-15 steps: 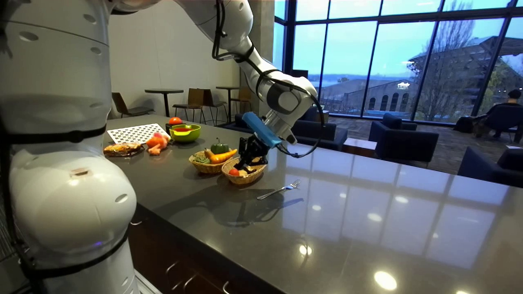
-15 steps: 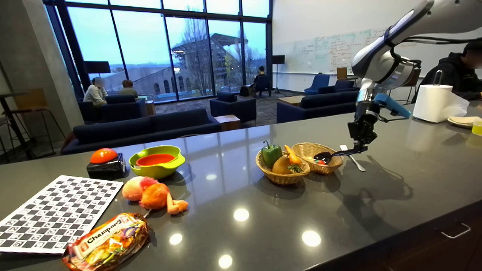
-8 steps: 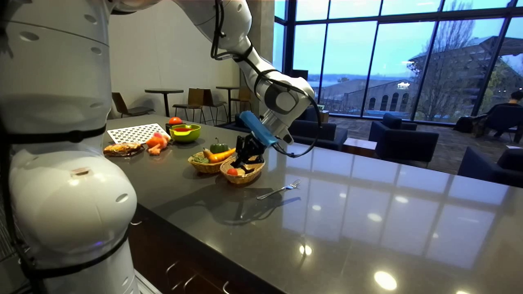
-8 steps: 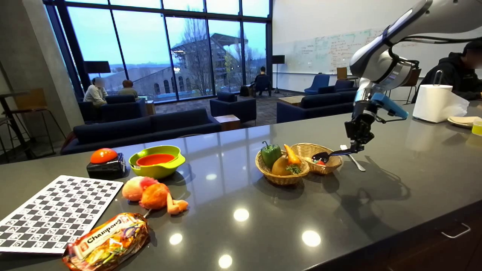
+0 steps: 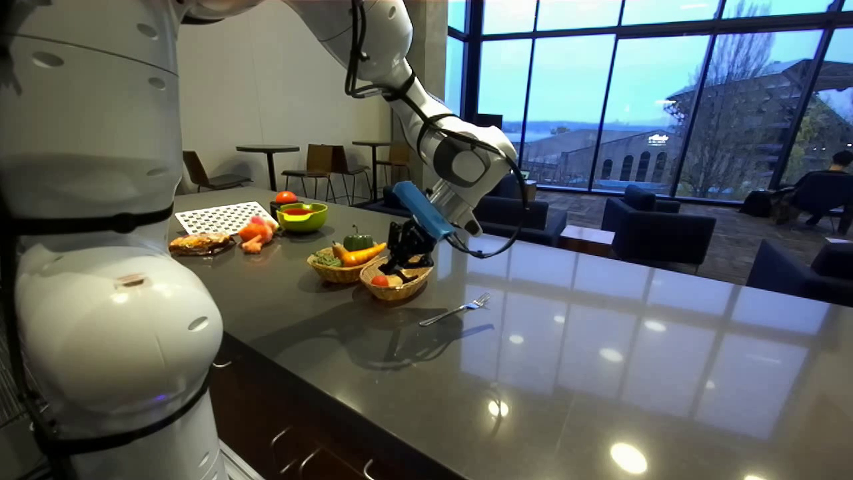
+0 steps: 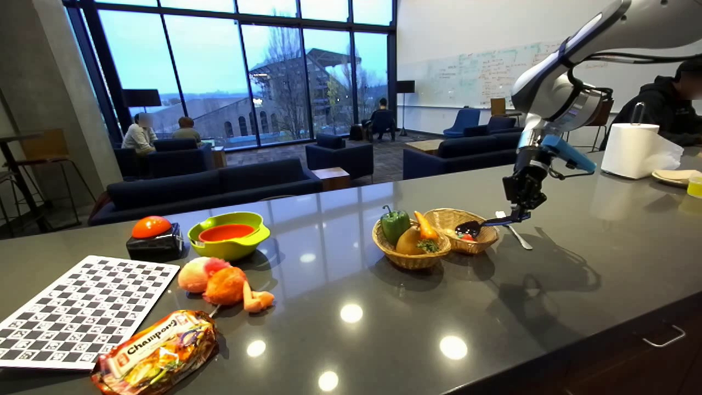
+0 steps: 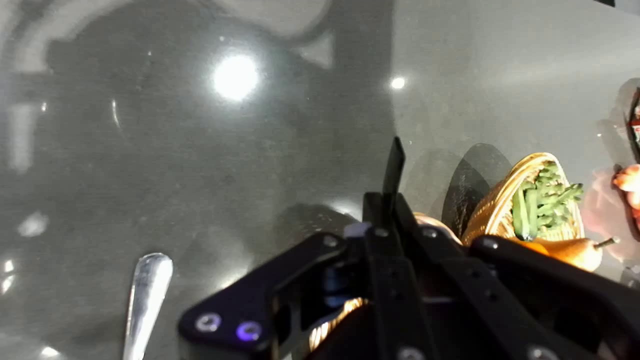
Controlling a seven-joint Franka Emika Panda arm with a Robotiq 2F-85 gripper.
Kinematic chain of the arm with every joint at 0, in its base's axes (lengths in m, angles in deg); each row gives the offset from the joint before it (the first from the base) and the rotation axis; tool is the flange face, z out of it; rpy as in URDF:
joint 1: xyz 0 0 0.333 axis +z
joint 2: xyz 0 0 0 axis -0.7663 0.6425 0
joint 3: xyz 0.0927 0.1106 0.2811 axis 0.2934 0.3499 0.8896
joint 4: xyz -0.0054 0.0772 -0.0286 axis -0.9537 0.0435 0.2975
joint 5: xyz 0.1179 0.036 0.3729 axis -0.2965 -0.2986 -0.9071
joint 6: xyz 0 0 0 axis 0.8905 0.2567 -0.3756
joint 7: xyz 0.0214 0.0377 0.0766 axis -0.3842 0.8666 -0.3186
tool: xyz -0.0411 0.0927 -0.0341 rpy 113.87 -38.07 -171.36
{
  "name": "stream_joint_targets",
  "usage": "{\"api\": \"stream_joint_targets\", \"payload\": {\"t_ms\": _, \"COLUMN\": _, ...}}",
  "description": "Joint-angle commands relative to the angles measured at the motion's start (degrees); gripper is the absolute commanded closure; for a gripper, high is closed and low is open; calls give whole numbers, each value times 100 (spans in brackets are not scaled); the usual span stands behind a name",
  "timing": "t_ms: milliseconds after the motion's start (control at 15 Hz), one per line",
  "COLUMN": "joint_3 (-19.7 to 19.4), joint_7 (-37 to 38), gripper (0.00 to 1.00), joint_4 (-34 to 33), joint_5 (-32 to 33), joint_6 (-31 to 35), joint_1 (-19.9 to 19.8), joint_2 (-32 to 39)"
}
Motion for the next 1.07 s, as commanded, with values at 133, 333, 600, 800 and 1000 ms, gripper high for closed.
{"api": "stream_joint_targets", "payload": {"t_ms": 133, "joint_3": -69, "joint_7": 116, "gripper": 99, "joint_4": 113, "joint_5": 76, "joint_6": 63, "joint_1": -50, "joint_2": -206}}
{"api": "stream_joint_targets", "payload": {"t_ms": 333, "joint_3": -52, "joint_7": 182, "gripper": 99, "joint_4": 137, "joint_5": 120, "joint_6": 60, "joint_1": -24, "joint_2": -261}}
{"api": "stream_joint_targets", "payload": {"t_ms": 600, "joint_3": 0, "joint_7": 343, "gripper": 99, "joint_4": 222, "joint_5": 219, "joint_6": 48, "joint_1": 63, "joint_2": -396}}
{"api": "stream_joint_targets", "payload": {"t_ms": 800, "joint_3": 49, "joint_7": 475, "gripper": 99, "joint_4": 296, "joint_5": 269, "joint_6": 29, "joint_1": 147, "joint_2": -496}}
{"api": "stream_joint_targets", "payload": {"t_ms": 1000, "joint_3": 74, "joint_7": 566, "gripper": 99, "joint_4": 365, "joint_5": 267, "joint_6": 29, "joint_1": 199, "joint_2": -558}}
